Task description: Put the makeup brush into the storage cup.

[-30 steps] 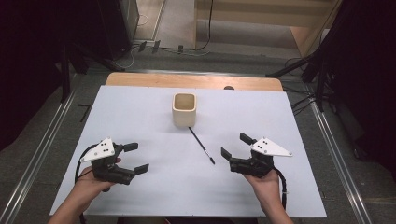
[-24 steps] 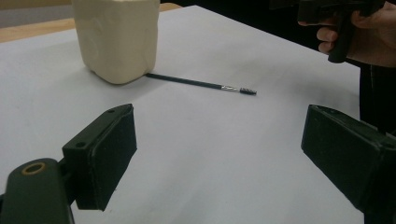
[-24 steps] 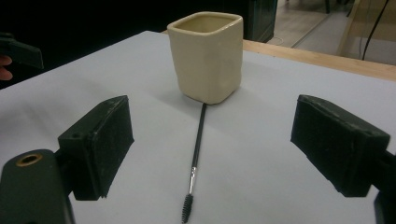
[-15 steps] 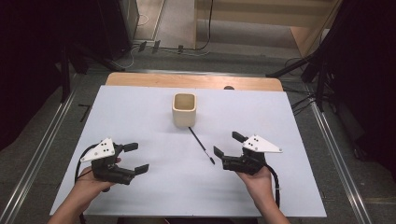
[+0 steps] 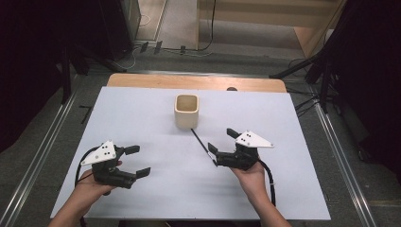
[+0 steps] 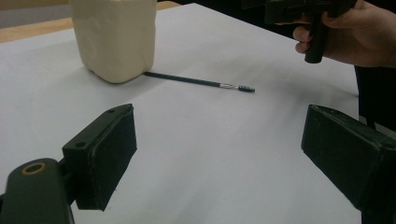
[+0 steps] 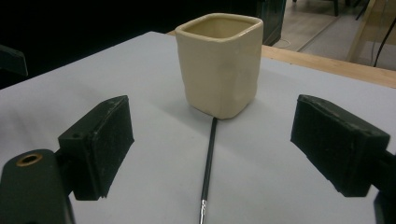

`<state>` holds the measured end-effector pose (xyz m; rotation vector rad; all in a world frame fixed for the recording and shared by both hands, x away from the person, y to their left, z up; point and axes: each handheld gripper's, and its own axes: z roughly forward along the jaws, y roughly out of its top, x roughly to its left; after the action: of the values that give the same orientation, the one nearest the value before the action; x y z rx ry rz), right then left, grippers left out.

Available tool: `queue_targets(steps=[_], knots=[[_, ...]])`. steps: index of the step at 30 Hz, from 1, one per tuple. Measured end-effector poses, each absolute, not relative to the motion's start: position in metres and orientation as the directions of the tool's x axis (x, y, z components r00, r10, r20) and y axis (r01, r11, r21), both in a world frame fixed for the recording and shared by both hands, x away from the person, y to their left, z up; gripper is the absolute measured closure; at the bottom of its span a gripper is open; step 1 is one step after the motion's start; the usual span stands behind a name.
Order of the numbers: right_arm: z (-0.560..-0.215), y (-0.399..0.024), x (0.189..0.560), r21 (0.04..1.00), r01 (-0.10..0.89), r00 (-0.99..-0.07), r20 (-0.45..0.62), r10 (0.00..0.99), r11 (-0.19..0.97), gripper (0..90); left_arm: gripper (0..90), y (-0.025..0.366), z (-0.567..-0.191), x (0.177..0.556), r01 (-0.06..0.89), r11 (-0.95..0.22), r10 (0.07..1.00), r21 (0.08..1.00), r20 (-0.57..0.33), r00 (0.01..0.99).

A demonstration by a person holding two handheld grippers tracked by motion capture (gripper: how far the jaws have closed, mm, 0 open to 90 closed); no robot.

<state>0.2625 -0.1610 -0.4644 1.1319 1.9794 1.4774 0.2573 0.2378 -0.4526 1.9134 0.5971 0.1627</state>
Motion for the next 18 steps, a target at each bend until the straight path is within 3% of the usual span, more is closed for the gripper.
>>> queue_targets(steps=[18], knots=[[-0.462, -0.136, 0.287, 0.935, 0.345, -0.579, 0.140, 0.803, 0.086, 14.0, 10.5, 0.237, -0.453, 0.257, 0.327, -0.299, 0.470, 0.897, -0.160, 0.868]])
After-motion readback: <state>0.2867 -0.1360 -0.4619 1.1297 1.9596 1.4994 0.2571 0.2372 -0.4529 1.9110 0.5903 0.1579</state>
